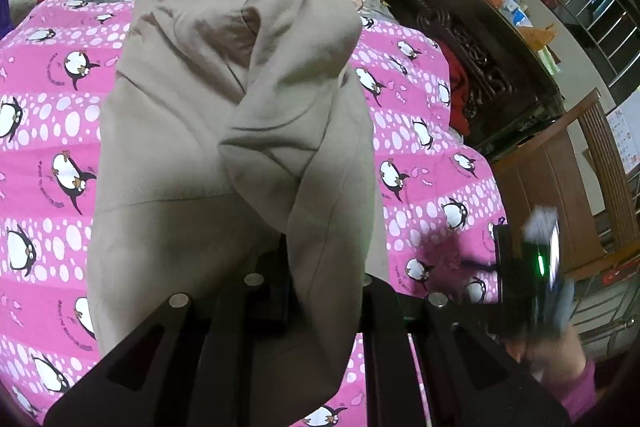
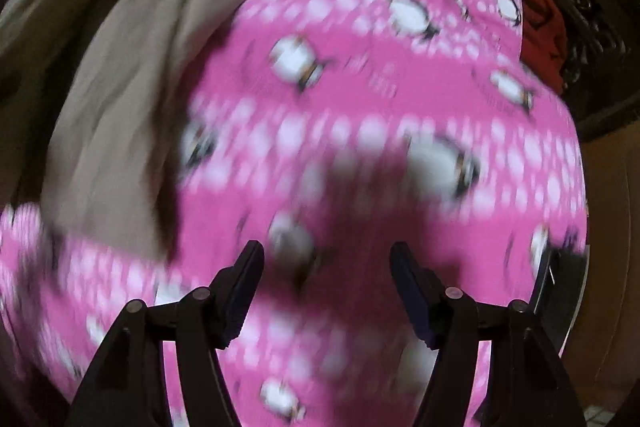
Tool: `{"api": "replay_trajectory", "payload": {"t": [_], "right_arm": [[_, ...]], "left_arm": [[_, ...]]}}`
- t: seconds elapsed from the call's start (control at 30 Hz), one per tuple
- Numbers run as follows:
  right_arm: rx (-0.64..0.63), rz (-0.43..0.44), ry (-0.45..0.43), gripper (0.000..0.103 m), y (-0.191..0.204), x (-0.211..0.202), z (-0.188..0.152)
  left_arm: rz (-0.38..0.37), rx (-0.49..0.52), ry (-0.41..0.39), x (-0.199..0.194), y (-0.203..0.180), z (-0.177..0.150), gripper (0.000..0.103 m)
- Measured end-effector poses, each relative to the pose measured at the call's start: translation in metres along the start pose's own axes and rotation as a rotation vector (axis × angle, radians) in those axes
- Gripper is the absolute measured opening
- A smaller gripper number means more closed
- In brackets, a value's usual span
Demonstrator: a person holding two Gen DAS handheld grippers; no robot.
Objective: Fold large clothes
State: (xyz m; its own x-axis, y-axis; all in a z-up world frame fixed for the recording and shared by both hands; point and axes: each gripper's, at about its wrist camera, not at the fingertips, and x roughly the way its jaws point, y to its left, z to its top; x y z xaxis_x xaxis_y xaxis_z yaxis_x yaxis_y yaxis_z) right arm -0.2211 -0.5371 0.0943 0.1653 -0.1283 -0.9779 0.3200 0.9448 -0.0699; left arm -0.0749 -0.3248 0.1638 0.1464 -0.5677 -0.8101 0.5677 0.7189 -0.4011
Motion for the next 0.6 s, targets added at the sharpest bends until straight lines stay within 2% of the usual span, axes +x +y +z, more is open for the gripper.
{"api": "replay_trajectory", "payload": {"t": [0.1,0.27,0.43,0.6], "right_arm": [[0.004,0.040,-0.007,0.068,0.014,-0.011,-0.037],[0.103,0.110,-0.048,0.069,0.025,-0.019,-0.086],[0.154,0.171,-0.057,0.069,0.030,-0.019,-0.103],[0.184,0.155,-0.113,0.070,0.026,-0.023,-0.092]], "left_arm": [[0.010,0.008,0.001,0.005,-0.006,0.000,0.009],[0.041,0.033,0.007,0.019,-0.020,0.003,0.009],[0.071,0.069,0.018,0.045,-0.044,0.010,0.009],[0.086,0.078,0.054,0.079,-0.060,0.006,0.009]]}}
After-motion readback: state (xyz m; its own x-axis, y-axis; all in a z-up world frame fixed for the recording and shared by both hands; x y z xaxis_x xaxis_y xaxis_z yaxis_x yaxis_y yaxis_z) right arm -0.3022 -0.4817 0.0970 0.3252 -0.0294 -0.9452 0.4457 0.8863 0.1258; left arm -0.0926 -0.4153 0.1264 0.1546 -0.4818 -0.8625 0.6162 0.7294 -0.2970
